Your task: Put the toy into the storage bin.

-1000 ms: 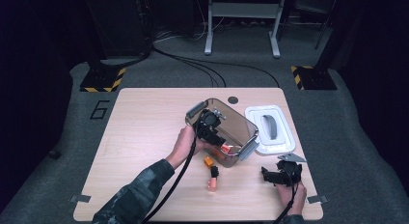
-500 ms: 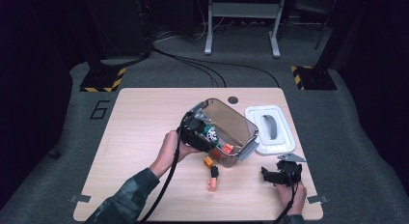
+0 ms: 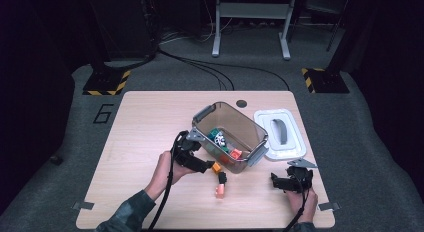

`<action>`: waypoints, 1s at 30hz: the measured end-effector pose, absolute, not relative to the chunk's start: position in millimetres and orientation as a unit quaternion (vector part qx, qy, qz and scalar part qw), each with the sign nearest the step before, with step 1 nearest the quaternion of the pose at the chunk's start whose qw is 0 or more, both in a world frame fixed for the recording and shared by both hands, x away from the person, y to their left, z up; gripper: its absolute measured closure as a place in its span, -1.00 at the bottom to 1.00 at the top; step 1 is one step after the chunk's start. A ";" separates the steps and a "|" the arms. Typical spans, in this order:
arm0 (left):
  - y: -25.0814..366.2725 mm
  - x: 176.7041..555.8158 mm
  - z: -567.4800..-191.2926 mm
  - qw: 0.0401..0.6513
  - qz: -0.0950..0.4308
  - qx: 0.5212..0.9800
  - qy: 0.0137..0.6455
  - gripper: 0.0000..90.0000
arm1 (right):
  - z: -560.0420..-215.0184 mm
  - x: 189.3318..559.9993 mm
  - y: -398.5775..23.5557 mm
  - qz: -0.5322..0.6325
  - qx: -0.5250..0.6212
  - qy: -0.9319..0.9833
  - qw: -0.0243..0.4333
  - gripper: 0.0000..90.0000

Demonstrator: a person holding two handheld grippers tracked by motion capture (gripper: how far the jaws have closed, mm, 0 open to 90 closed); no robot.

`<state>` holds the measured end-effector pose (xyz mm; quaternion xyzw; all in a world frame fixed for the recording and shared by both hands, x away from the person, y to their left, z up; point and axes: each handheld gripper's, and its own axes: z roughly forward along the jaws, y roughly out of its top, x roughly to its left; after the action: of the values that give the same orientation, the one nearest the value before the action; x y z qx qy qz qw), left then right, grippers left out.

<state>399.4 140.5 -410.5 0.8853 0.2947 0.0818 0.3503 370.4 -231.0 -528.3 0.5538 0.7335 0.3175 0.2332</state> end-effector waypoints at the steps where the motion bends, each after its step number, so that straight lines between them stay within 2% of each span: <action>1: 140.4 397.0 -414.9 0.349 0.079 0.886 0.295 -0.56 | -528.3 370.4 -231.0 0.317 0.553 0.734 0.233 -0.91; 10: 126.4 376.2 -444.1 0.358 0.059 0.886 0.290 -0.57 | -528.3 370.4 -231.2 0.318 0.554 0.734 0.233 -0.90; 18: 97.3 355.1 -466.0 0.363 0.048 0.892 0.267 -0.50 | -528.3 370.4 -231.0 0.317 0.554 0.734 0.233 -0.91; 23: 87.2 349.3 -479.8 0.348 0.048 0.900 0.257 -0.24 | -528.3 370.6 -230.9 0.317 0.553 0.734 0.233 -0.91; 24: 87.0 348.8 -481.3 0.348 0.045 0.901 0.255 -0.24 | -528.3 370.5 -230.9 0.317 0.554 0.734 0.233 -0.90; 26: 87.2 347.8 -483.2 0.345 0.046 0.902 0.254 -0.05 | -528.3 370.4 -231.1 0.318 0.554 0.734 0.233 -0.90; 27: 87.8 347.7 -483.5 0.342 0.049 0.904 0.252 -0.05 | -528.3 370.4 -231.2 0.318 0.554 0.734 0.233 -0.90; 28: 89.3 347.8 -483.9 0.340 0.051 0.905 0.249 0.06 | -528.2 370.4 -231.2 0.318 0.554 0.734 0.233 -0.90; 30: 90.6 347.5 -484.8 0.340 0.051 0.906 0.248 0.17 | -528.2 370.4 -231.3 0.318 0.554 0.733 0.232 -0.90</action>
<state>347.5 90.6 -484.8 0.9057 0.2477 0.0510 0.3403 370.4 -231.3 -528.2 0.5538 0.7334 0.3185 0.2323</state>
